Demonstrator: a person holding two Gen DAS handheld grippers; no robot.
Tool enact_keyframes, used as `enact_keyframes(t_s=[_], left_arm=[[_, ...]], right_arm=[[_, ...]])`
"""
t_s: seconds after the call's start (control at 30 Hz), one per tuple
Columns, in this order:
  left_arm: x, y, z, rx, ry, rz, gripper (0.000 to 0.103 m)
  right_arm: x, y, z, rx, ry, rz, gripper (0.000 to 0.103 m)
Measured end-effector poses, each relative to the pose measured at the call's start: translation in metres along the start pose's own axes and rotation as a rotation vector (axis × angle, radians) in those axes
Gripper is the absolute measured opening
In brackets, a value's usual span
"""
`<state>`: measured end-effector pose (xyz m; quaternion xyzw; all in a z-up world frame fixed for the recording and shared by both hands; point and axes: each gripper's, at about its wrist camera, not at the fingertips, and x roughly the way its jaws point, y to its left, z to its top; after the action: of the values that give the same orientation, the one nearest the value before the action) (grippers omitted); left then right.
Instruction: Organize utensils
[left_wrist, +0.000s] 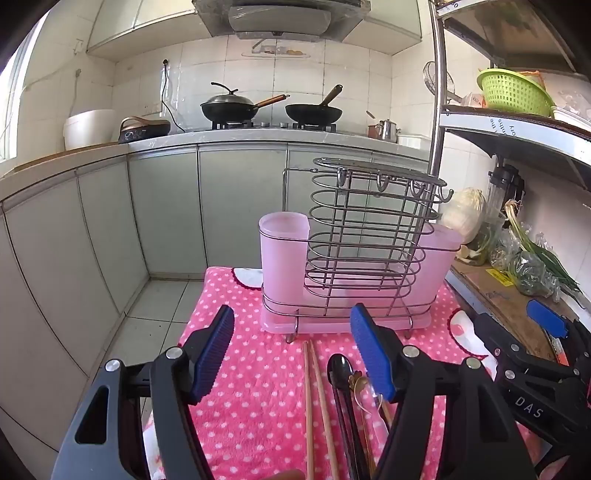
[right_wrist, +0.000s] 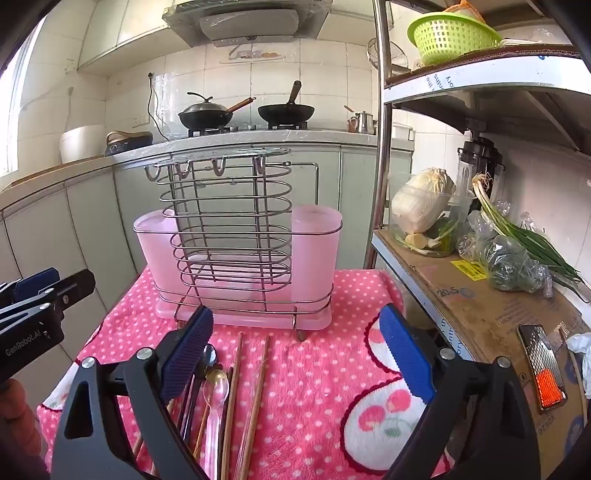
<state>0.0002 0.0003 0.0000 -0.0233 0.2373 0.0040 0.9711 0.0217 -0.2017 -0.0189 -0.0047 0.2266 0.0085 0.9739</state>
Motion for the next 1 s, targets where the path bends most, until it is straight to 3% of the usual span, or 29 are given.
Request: enact_keyframes(t_s=[1.0], left_arm=[[-0.0010, 0.0001, -0.0034, -0.006, -0.002, 0.001, 0.065]], right_arm=[[0.0021, 0.0001, -0.0036, 0.016, 0.001, 0.011, 0.092]])
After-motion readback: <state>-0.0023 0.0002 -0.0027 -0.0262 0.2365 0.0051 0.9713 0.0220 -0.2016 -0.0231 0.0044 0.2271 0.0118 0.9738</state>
